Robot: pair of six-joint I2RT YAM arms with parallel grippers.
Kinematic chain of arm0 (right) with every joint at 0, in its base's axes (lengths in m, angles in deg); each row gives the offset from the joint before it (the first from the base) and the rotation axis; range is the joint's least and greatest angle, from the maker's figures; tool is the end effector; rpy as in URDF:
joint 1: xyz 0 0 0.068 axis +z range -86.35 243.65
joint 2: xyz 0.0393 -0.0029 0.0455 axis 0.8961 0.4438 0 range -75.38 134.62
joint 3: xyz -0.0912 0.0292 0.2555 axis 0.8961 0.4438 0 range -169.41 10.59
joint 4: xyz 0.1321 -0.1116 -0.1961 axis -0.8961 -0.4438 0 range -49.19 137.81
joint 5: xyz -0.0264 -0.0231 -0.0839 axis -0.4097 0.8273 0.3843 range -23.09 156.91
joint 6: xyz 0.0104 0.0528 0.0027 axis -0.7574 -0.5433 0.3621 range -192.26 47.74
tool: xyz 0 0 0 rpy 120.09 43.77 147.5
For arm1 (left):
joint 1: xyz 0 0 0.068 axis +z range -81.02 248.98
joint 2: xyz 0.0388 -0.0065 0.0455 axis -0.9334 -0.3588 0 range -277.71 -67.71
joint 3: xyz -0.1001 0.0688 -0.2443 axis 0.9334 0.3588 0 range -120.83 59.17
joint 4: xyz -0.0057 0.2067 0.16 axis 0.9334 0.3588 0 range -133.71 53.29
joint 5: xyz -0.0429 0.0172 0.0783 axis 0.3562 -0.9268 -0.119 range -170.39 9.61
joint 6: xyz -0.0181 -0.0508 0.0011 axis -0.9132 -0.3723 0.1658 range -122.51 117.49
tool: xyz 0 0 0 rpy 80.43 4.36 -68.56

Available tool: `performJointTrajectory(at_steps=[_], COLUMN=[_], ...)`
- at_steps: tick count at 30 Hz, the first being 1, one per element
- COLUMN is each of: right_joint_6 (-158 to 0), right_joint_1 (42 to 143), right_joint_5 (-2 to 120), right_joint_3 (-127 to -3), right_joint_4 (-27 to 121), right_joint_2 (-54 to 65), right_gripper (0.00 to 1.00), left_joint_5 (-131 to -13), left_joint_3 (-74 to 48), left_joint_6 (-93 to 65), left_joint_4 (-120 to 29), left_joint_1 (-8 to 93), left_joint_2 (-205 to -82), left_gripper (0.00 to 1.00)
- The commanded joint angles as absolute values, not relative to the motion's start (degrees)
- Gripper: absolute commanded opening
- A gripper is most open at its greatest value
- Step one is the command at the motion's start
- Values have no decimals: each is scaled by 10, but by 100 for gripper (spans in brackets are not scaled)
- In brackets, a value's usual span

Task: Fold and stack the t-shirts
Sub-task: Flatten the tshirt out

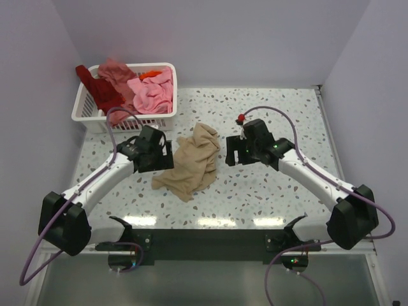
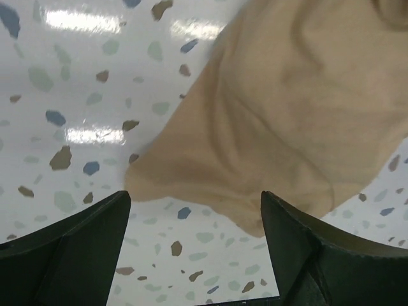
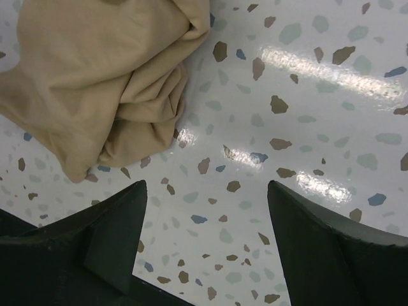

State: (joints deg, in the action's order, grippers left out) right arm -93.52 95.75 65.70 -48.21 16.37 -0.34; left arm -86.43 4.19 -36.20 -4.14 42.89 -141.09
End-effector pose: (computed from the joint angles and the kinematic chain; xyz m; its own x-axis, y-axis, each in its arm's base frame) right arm 0.2348 0.1483 0.2767 -0.7807 -0.0618 -0.6218 -0.2792 0.9247 0.2587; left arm 0.2298 -0.1082 0.2533 -0.8483 -0.1990 -0.4908 -0.1004 0.9703 -0.2199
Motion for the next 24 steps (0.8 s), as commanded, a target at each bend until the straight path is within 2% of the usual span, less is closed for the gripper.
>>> performJointTrajectory(at_steps=[1, 12, 17, 24], right_joint_6=[-950, -960, -960, -957], right_joint_1=[975, 1000, 1000, 1001], right_joint_5=[633, 615, 619, 623], right_joint_3=[-502, -502, -503, -503], right_joint_4=[195, 202, 201, 200], right_joint_2=[17, 49, 48, 52], right_gripper=[79, 79, 79, 79], left_joint_5=[-908, -952, -938, -946], left_joint_3=[77, 162, 187, 213], left_joint_6=[-414, -465, -463, -471], left_joint_4=[1, 13, -42, -94], left_joint_1=[430, 430, 430, 430], left_joint_2=[-1386, -1389, -1391, -1398], left_gripper=[87, 78, 68, 67])
